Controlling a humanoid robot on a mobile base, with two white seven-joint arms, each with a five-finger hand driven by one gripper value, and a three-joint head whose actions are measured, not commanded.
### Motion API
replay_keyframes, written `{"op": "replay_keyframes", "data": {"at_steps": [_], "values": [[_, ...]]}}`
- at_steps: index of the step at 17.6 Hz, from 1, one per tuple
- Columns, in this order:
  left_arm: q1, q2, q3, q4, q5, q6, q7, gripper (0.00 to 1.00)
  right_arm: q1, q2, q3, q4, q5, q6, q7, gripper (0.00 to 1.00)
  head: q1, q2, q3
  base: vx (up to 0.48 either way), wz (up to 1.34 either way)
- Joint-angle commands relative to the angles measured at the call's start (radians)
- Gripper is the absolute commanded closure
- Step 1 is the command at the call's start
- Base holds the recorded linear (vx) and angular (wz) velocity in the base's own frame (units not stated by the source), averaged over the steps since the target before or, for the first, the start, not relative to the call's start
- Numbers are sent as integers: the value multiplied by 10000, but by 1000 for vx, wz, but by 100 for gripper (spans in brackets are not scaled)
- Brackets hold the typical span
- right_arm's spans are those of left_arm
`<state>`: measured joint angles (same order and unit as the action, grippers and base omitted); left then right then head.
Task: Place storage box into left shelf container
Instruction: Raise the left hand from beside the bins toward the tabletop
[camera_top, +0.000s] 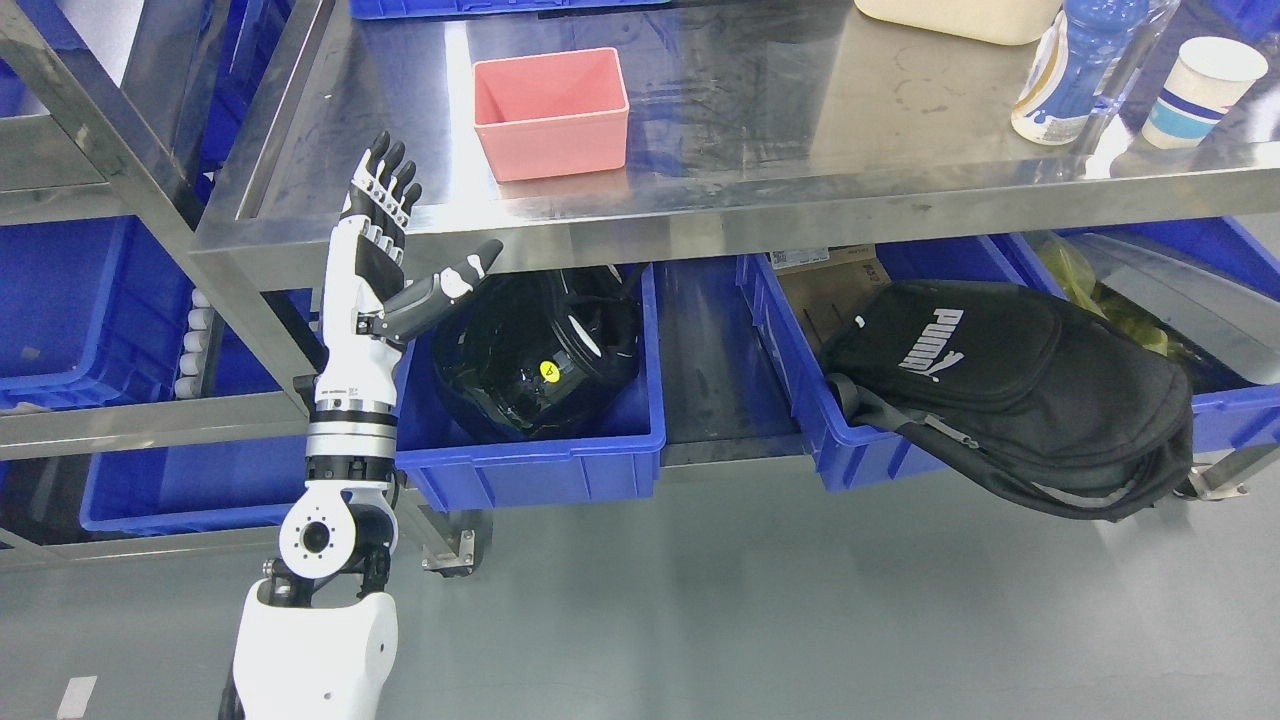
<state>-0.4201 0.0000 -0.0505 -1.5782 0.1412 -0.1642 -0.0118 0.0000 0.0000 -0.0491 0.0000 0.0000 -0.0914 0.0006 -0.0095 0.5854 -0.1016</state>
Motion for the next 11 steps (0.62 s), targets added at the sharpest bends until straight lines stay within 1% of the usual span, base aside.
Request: {"op": "replay_keyframes", "data": {"at_steps": [1, 8, 11], "values": [[-2, 175, -63, 12, -1, 62, -50, 0, 76, -175, 0, -175, -15, -7, -6, 0, 0, 0, 0, 0, 0], [-63, 175, -2, -18, -1, -76, -112, 0, 76, -175, 0, -175, -31, -7, -6, 0, 0, 0, 0, 0, 0], [-797, 175, 349, 73, -1, 275, -417, 0, 76, -175, 0, -175, -31, -7, -6, 0, 0, 0, 0, 0, 0]]}}
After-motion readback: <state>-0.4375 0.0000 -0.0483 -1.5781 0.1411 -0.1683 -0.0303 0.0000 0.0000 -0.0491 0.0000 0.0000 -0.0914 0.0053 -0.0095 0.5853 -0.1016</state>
